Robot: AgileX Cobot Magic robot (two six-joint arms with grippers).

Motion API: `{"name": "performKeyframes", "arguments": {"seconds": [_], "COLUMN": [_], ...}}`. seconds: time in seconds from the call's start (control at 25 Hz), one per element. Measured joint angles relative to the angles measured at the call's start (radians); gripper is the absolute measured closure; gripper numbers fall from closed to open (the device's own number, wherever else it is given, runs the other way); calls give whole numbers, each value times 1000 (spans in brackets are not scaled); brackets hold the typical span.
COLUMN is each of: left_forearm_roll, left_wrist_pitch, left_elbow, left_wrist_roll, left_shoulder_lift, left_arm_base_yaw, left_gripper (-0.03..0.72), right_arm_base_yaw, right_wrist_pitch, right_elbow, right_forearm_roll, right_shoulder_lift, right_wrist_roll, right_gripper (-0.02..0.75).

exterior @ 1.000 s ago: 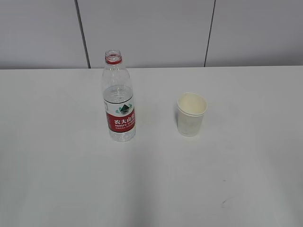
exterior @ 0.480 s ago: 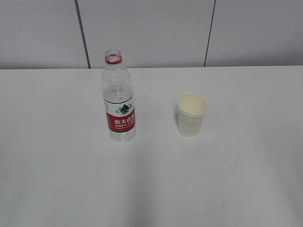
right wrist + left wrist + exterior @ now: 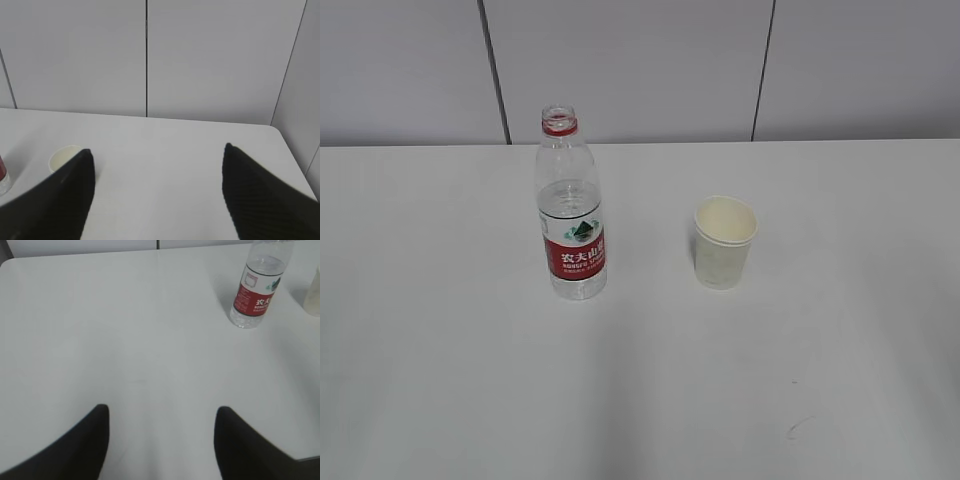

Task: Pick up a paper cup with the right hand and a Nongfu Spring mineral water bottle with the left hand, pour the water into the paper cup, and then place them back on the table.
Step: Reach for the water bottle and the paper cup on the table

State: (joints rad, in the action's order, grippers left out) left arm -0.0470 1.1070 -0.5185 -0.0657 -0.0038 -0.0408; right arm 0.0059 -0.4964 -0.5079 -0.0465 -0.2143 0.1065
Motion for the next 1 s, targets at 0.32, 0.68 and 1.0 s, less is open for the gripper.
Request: {"name": "performKeyframes", "arguments": {"seconds": [0.32, 0.68, 1.0], "left_forearm_roll": [38, 70, 70], "left_wrist_pitch": [-40, -348, -696], "left_elbow": [-17, 19, 199], "left_wrist_roll": [0, 0, 0], "left_shoulder_lift": [0, 0, 0], "left_arm_base_yaw": [0, 0, 0], "left_gripper": [265, 265, 265], "right_arm_base_yaw": [0, 0, 0], "right_wrist_pitch": [104, 183, 223], "right_elbow": [30, 30, 30], "right_forearm_roll": [0, 0, 0], "right_shoulder_lift": [-77, -205, -279], "right_wrist_roll": [3, 5, 5], "right_gripper": [150, 150, 150]}}
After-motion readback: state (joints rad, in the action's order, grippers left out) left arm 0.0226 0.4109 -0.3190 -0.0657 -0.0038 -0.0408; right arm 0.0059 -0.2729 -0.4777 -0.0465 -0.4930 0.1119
